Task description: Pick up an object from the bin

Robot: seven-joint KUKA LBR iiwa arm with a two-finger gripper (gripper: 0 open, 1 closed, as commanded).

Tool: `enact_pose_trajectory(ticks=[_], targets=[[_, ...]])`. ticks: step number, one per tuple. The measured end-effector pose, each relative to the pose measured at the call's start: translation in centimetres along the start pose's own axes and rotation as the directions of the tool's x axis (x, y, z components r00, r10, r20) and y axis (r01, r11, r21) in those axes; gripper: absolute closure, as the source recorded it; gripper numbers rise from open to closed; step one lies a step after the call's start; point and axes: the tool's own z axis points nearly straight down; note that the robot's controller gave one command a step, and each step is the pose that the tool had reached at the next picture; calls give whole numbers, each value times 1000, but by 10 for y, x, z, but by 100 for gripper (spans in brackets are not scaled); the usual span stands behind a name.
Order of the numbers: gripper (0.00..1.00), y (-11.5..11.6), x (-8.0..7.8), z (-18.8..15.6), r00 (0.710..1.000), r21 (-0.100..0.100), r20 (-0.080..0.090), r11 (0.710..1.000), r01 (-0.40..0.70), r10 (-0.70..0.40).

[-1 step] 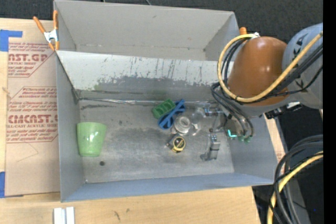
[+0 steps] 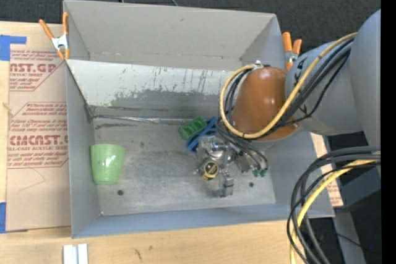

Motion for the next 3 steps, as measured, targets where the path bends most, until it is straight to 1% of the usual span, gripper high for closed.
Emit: enact_pose_trajectory(ticks=[1,2,3], targets=[[100,0,-1,-3,1000,1,2,1000,-1,1],[100,-11,4,-120,994,6,12,994,108,-108],[100,23,-4,-158,878,5,8,878,478,-478]])
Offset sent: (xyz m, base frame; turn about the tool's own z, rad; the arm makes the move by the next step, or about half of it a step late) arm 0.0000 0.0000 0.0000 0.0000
